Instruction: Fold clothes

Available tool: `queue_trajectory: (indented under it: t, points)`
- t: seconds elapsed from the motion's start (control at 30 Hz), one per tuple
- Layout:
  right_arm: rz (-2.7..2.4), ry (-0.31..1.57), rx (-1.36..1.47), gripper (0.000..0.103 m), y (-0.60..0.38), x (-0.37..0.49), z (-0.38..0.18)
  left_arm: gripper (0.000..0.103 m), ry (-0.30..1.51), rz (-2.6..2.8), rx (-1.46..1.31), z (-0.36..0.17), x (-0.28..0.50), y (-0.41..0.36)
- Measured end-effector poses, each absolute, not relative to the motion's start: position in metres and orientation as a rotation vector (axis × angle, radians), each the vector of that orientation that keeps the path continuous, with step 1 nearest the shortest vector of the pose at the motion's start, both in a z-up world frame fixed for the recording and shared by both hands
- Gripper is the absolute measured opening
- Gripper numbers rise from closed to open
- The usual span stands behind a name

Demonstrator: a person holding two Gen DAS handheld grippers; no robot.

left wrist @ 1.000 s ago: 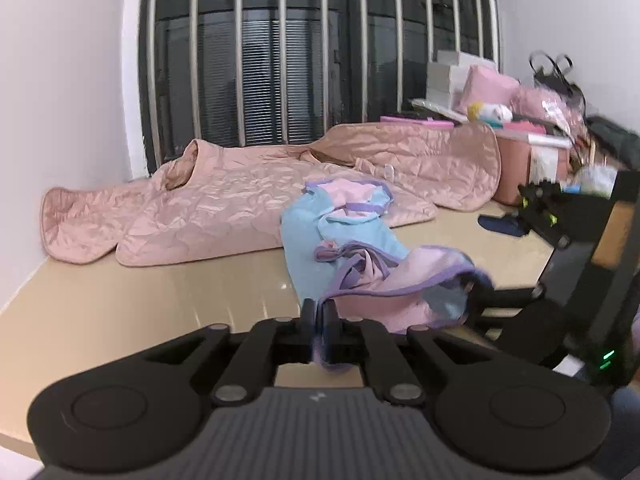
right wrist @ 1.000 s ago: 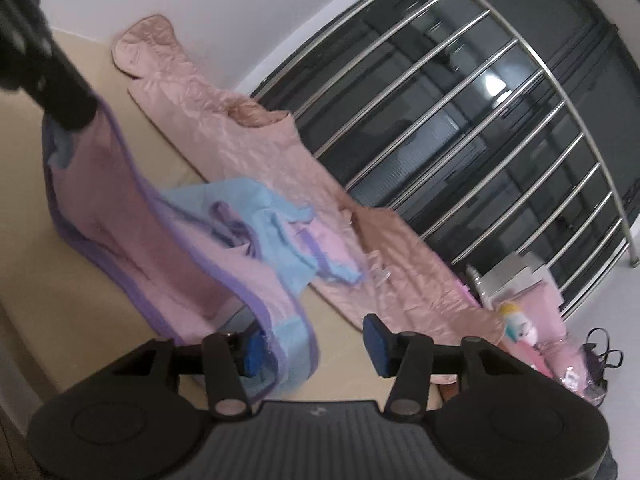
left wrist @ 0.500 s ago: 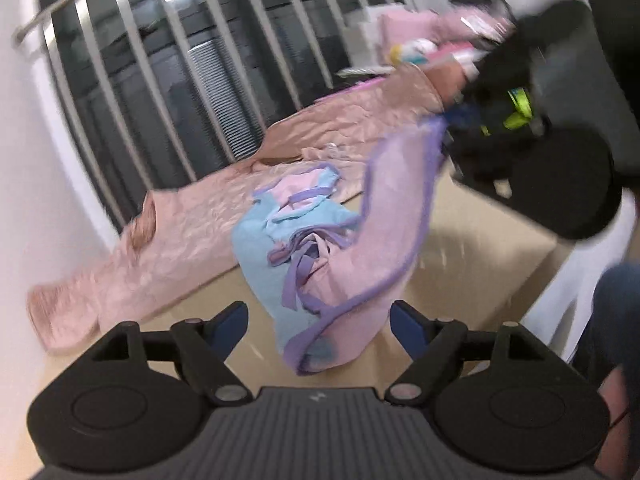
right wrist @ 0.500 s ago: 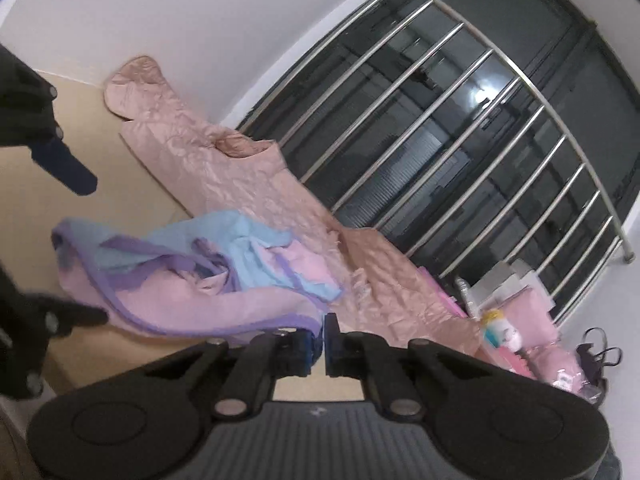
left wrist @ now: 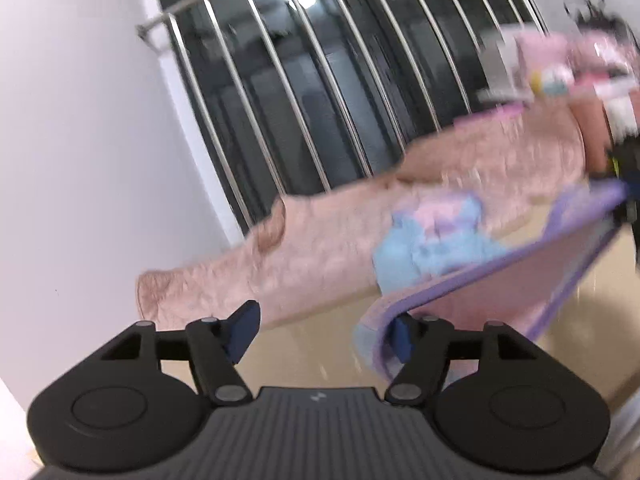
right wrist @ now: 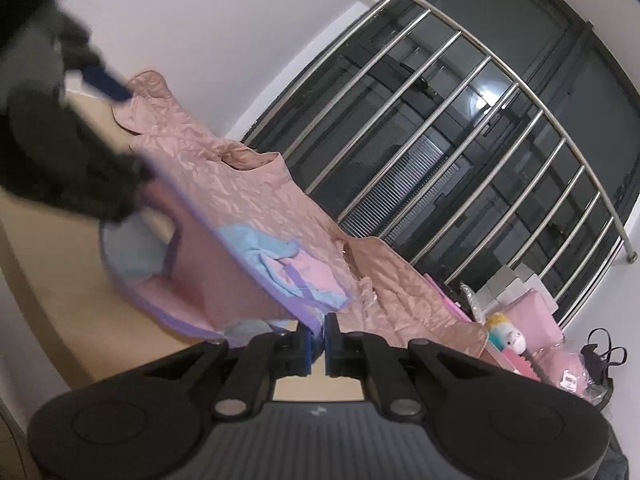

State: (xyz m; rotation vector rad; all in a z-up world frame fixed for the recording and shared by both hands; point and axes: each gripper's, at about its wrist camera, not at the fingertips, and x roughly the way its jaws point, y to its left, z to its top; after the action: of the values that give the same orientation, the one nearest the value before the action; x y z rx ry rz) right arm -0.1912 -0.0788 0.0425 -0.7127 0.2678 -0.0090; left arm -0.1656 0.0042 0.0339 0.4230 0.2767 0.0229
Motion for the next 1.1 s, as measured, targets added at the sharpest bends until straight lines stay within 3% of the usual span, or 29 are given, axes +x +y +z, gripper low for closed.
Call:
queue_trajectory:
  t: [0.2,0.5,0.57,0.67,0.7,0.73,0.97,1.1]
  points:
    - [-0.038,0.246,-0.666,0.003,-0.086,-0.196,0.046,0.068,0.376,-0.065,0.537,0.008,-0.17,-0.01]
    - [-0.047,0.264,-0.645,0.003,-0.095,-0.207,0.039,0.067,0.298,-0.006,0.598,0.014,-0.177,-0.019]
    - [-0.057,0.262,-0.638,0.003,-0.099,-0.207,0.04,0.062,0.278,-0.032,0.67,0.009,-0.179,-0.026]
    - [-0.062,0.272,-0.617,0.003,-0.104,-0.204,0.042,0.036,0.338,-0.092,0.648,0.006,-0.175,-0.028]
    - [-0.062,0.274,-0.611,0.003,-0.106,-0.204,0.042,0.019,0.353,-0.098,0.626,0.007,-0.175,-0.027]
    - [-0.065,0.278,-0.608,0.003,-0.106,-0.205,0.042,0.014,0.351,-0.092,0.617,0.007,-0.175,-0.027]
    - [-0.024,0.305,-0.582,0.003,-0.104,-0.202,0.043,0.011,0.241,-0.054,0.605,0.039,-0.174,-0.026]
    - [-0.015,0.266,-0.57,0.002,-0.108,-0.189,0.065,0.011,0.231,-0.061,0.479,0.094,-0.146,-0.007]
